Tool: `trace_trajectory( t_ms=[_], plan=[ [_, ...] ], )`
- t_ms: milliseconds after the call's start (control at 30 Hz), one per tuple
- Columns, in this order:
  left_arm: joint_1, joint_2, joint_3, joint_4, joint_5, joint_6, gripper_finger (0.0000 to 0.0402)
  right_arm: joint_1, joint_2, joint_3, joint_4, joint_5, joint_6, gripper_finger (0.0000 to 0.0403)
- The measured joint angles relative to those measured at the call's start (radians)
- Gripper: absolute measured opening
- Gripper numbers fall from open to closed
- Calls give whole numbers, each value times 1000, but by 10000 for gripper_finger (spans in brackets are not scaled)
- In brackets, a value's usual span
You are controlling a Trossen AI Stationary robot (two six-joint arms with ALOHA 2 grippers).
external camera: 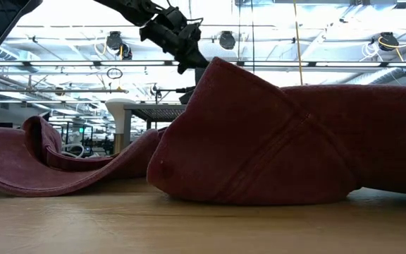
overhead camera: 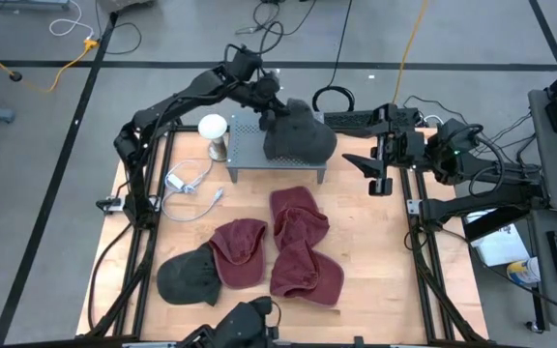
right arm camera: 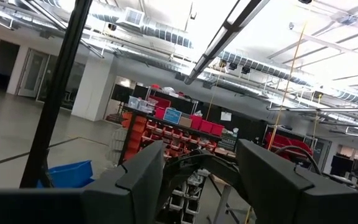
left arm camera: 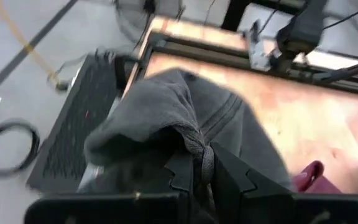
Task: Pick & Place hat
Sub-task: Stack the right black cap on top of the black cap on the shelf
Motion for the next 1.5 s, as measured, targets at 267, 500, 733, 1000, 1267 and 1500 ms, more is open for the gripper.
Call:
trace_trajectory(
  t_ms=[267, 500, 733, 1000, 1267, 1500],
  plan=[
    [-1, 0, 0, -134, -89, -53, 33, 0, 0, 0, -48, 36, 1, 196],
    [-2, 0, 0, -178, -148, -131, 41, 0, 11, 0, -51, 49, 1, 196],
    [-3, 0, 0, -171, -209, -203, 45, 0, 29, 0, -50, 48, 1, 196],
    [-3, 0, 0, -153, -212, -214, 88, 0, 34, 0, -91, 47, 1, 196],
    [-2, -2, -1, -110, -212, -279, 213, 0, 34, 0, -110, 47, 1, 196],
    [4, -36, -2, -124, -317, -377, 271, -4, 34, 0, -186, 163, 175, 196]
  ],
)
